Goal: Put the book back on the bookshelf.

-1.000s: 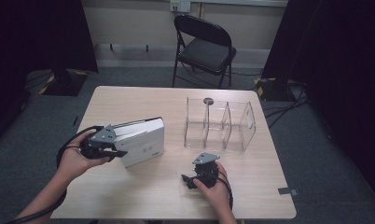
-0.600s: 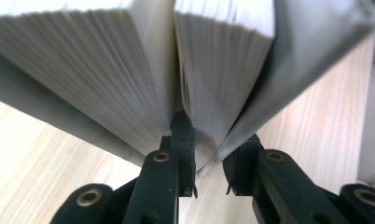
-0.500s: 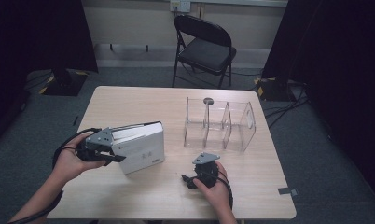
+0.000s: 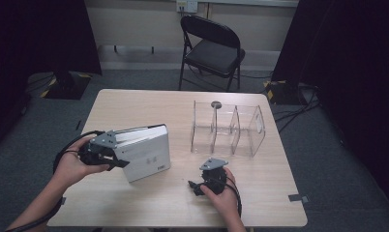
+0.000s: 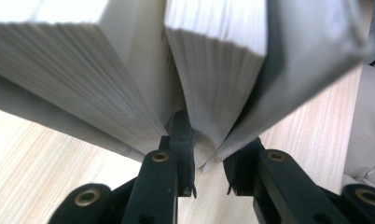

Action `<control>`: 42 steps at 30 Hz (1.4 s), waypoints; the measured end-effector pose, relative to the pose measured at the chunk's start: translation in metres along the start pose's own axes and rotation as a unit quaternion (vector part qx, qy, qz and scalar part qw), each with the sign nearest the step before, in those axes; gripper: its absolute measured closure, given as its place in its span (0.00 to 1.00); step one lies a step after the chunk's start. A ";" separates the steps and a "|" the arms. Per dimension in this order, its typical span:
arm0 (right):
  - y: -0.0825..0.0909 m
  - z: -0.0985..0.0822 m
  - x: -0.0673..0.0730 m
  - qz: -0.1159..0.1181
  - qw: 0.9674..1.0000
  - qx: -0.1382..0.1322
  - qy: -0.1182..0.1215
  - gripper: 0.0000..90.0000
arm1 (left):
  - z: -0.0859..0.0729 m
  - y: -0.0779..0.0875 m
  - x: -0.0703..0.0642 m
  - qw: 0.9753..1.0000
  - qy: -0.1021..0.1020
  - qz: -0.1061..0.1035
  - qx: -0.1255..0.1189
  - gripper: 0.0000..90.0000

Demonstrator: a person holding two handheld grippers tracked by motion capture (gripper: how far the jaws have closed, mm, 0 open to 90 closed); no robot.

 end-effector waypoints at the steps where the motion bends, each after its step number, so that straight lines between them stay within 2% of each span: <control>1: 0.000 0.000 0.000 0.000 1.000 0.000 0.000 0.13 | 0.000 0.000 0.000 1.000 0.000 0.000 0.000 0.83; 3: 0.000 0.000 0.000 0.000 1.000 0.000 0.000 0.13 | 0.004 0.002 -0.001 1.000 0.003 -0.001 -0.011 0.81; 8: 0.000 0.000 0.000 0.000 1.000 0.000 0.000 0.13 | 0.010 0.009 0.000 1.000 0.010 0.002 -0.010 0.79; 9: 0.000 0.000 0.000 0.000 1.000 0.000 0.000 0.13 | 0.013 0.011 0.001 1.000 0.012 0.007 0.005 0.77; 11: 0.000 0.000 0.000 0.000 1.000 0.000 0.000 0.13 | 0.015 0.011 0.000 1.000 0.015 0.007 0.007 0.75; 13: 0.000 0.000 0.000 -0.001 1.000 0.000 0.000 0.13 | 0.018 0.011 -0.001 0.999 0.021 0.011 0.027 0.78; 14: 0.000 0.000 0.000 -0.001 1.000 0.000 0.000 0.13 | 0.019 0.011 -0.001 0.999 0.016 0.012 0.035 0.80; 16: 0.000 0.000 0.000 -0.001 1.000 0.000 0.000 0.13 | 0.021 0.011 -0.002 0.999 0.018 0.010 0.043 0.83; 17: 0.000 0.000 0.000 -0.001 1.000 0.000 0.000 0.13 | 0.021 0.011 -0.003 0.999 0.013 0.006 0.048 0.83; 18: 0.000 0.000 0.000 -0.001 1.000 0.000 0.000 0.13 | 0.021 0.012 -0.003 0.998 -0.002 0.003 0.057 0.84; 19: 0.000 0.000 0.000 -0.001 1.000 0.000 0.000 0.13 | 0.021 0.011 -0.004 0.999 0.002 0.001 0.054 0.84; 20: 0.000 0.000 0.000 -0.001 1.000 0.000 0.000 0.13 | 0.021 0.012 -0.004 0.998 -0.008 -0.003 0.060 0.84; 22: 0.000 0.000 0.000 -0.001 1.000 0.000 0.000 0.13 | 0.021 0.012 -0.005 0.998 -0.009 -0.009 0.058 0.84; 23: 0.000 0.000 0.000 -0.001 1.000 0.000 0.000 0.13 | 0.021 0.011 -0.007 0.999 0.000 -0.008 0.049 0.84; 24: 0.000 0.000 0.000 -0.001 1.000 0.000 0.000 0.13 | 0.021 0.012 -0.008 0.999 -0.002 -0.011 0.051 0.84; 25: 0.000 0.000 0.000 -0.001 1.000 0.000 -0.001 0.13 | 0.020 0.014 -0.006 0.998 -0.018 -0.016 0.062 0.84; 26: 0.000 0.000 0.000 -0.001 1.000 0.000 0.000 0.13 | 0.020 0.013 -0.009 0.998 -0.005 -0.016 0.053 0.84; 27: 0.000 0.000 0.000 -0.001 1.000 0.000 0.000 0.13 | 0.020 0.013 -0.009 0.998 -0.013 -0.017 0.055 0.84; 28: 0.000 0.000 0.000 -0.001 1.000 0.000 -0.001 0.13 | 0.019 0.014 -0.011 0.998 -0.008 -0.020 0.053 0.84; 31: 0.000 0.000 0.000 -0.001 1.000 0.000 0.000 0.13 | 0.018 0.015 -0.013 0.998 -0.012 -0.024 0.051 0.84; 32: 0.000 0.000 0.000 -0.001 1.000 0.000 0.000 0.13 | 0.016 0.017 -0.013 0.998 -0.023 -0.032 0.055 0.84; 37: 0.000 0.000 0.000 -0.001 1.000 0.000 -0.001 0.13 | 0.015 0.018 -0.012 0.998 -0.023 -0.029 0.054 0.84; 41: 0.000 0.000 0.000 -0.001 1.000 0.000 0.000 0.13 | 0.015 0.017 -0.011 0.999 -0.008 -0.024 0.047 0.84; 42: 0.000 0.000 0.000 -0.001 1.000 0.000 -0.001 0.13 | 0.014 0.018 -0.010 0.999 -0.012 -0.025 0.047 0.84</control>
Point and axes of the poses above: each handheld gripper's, and its own axes: y roughly backward along the jaws, z roughly out of its top, x roughly to its left, the point moved 5 cm from there along -y, roughly forward along the jaws, and after that the axes turned 5 degrees about -x, right-handed, at the moved point
